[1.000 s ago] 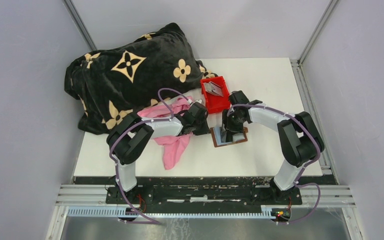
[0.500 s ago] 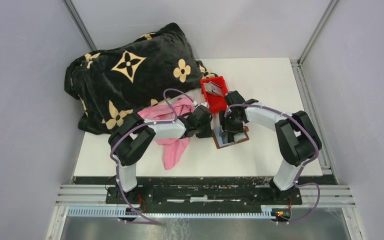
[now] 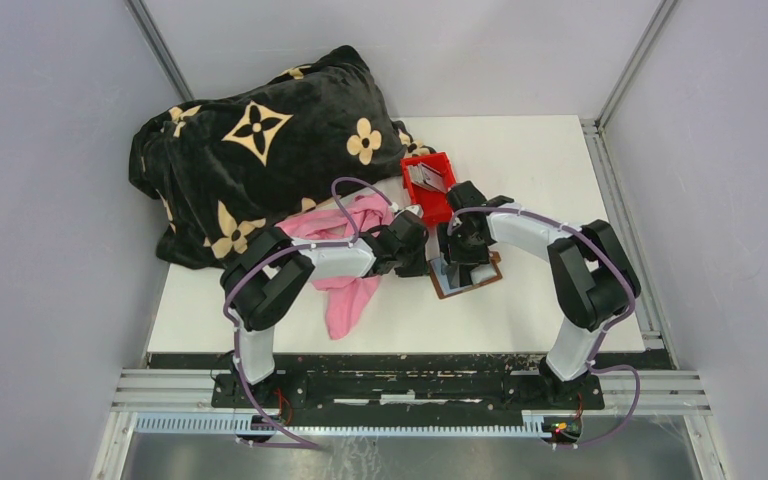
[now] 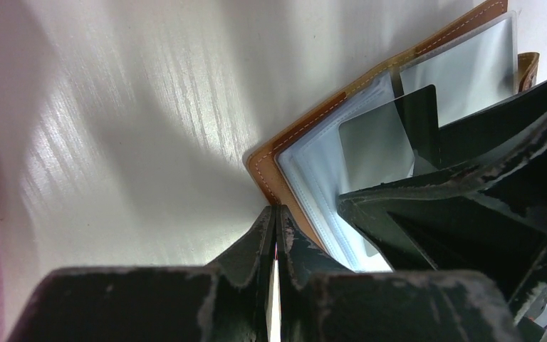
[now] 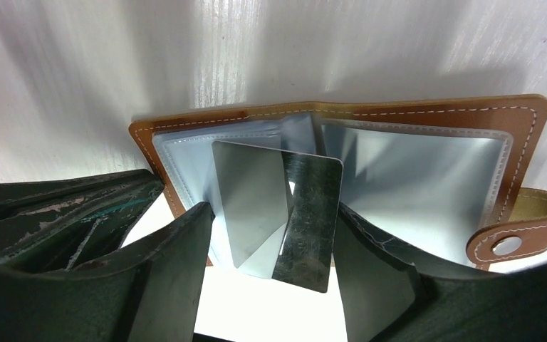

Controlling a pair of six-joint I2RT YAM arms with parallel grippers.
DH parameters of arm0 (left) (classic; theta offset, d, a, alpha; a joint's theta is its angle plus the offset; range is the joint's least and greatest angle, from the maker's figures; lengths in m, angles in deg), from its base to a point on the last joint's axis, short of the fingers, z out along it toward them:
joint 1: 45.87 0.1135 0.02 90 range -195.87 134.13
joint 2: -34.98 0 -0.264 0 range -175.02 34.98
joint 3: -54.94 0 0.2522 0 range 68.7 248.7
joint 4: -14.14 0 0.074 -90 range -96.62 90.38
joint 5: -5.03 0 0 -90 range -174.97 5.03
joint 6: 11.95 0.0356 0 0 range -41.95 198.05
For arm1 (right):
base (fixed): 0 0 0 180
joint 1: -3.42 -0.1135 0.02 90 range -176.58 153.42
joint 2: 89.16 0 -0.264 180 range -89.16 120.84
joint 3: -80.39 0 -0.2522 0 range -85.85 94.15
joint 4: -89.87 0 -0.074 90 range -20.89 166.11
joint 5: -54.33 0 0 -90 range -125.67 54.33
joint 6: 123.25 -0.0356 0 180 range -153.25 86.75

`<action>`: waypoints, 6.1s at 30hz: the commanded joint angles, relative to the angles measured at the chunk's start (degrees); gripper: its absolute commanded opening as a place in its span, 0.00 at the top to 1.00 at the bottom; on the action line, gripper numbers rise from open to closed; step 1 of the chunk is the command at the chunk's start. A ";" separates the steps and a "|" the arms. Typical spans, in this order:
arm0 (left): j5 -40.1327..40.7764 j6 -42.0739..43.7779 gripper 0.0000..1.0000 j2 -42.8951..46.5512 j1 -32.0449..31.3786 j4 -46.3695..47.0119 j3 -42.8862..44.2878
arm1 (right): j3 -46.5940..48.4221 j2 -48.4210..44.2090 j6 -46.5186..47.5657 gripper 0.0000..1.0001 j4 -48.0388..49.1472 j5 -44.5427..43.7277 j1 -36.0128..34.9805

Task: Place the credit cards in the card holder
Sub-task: Insert the credit card into the card holder, then close the card holder at the center of the board.

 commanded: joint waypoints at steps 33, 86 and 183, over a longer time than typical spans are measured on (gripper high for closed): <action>-0.13 1.76 0.92 -6.98 -0.90 -9.60 -1.59 | 3.77 3.61 2.92 0.31 -1.03 -1.73 -3.92; 1.41 0.28 0.86 -1.78 4.98 -5.83 -5.85 | 9.86 2.23 4.29 0.29 -2.05 -6.51 -8.82; 0.61 -9.07 0.63 7.85 1.12 6.96 -22.64 | 7.66 0.24 8.58 0.61 -7.12 -36.26 -5.94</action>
